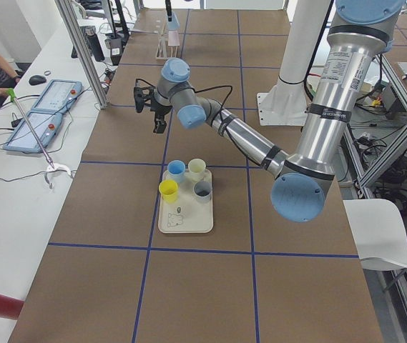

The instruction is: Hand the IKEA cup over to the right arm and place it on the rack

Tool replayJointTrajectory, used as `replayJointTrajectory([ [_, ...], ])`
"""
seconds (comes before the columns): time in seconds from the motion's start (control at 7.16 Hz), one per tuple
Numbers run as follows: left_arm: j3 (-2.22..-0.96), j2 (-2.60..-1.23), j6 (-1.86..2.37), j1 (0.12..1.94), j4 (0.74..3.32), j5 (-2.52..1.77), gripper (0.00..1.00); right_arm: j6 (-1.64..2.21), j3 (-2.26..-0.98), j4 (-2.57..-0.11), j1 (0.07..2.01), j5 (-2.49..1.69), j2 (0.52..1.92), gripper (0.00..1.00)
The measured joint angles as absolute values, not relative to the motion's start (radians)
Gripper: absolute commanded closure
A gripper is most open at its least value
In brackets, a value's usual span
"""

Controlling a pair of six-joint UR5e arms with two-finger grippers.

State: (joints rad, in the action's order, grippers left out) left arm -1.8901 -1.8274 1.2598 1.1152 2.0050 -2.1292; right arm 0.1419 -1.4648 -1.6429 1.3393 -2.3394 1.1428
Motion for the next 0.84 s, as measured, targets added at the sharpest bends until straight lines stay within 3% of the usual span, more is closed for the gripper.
replayJointTrajectory([
  [0.84,-1.898,-1.828,1.265,1.115,2.005,-2.13,0.0,0.127,-1.444,-1.642,1.338,-2.325,1.142,0.74],
])
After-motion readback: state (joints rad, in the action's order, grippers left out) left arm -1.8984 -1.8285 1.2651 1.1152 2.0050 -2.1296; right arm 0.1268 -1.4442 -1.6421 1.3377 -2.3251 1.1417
